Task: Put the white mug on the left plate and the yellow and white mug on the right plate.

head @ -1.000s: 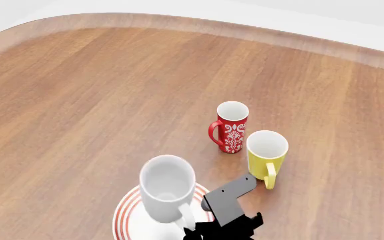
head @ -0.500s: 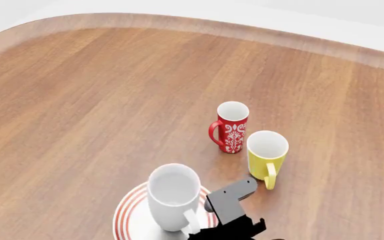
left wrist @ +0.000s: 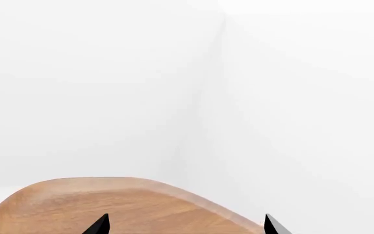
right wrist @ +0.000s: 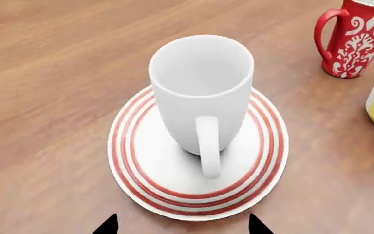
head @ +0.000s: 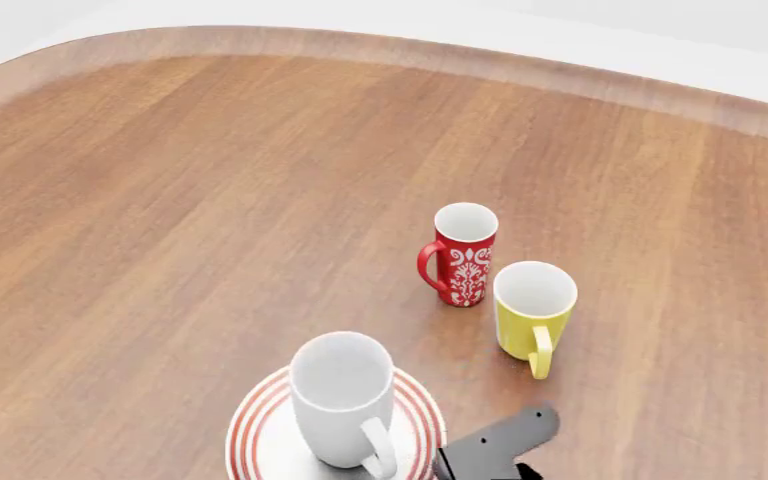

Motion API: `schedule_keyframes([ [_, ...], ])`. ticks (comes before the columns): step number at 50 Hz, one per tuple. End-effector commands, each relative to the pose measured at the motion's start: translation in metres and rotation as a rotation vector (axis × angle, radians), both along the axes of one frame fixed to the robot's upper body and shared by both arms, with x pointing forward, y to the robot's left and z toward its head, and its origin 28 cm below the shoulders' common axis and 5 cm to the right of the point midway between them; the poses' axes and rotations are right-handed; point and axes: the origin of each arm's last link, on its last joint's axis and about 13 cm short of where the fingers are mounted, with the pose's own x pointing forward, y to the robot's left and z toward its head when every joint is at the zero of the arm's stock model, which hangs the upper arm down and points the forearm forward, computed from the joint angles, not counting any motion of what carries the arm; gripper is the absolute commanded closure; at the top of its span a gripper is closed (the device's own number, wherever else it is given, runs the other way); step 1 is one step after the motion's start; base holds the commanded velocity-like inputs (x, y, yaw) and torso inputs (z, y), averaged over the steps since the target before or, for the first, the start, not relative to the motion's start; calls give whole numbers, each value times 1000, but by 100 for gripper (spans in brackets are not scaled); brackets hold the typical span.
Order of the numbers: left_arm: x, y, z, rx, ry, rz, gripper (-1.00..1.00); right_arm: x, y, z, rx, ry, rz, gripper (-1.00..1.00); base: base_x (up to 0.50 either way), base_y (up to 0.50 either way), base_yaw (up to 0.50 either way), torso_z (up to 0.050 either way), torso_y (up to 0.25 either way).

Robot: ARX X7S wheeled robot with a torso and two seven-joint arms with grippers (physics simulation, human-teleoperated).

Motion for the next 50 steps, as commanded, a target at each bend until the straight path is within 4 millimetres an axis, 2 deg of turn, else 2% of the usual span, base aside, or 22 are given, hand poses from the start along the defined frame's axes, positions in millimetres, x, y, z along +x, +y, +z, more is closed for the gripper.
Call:
schedule_keyframes([
  [1,5,3,-4,38,20,16,-100,-63,-10,30,51,-115,-21,-100,0,0,0,0,0],
  [8,7,3,-4,38,19,15,-100,-84,-12,47,82,-244,-58,-100,0,0,0,0,0],
  [11,9,4,-5,36,17,14,-100,-89,-16,55,75,-354,-91,-100,0,0,0,0,0],
  [21,13,6,-6,37,14,14,-100,-84,-22,57,143,-543,-238,-100,0,0,0,0,0],
  [33,16,9,-7,34,8,13,-100,-57,-29,64,146,-641,-377,-100,0,0,0,0,0],
  [50,13,9,-5,26,1,14,-100,18,-31,72,167,-589,-499,-100,0,0,0,0,0],
])
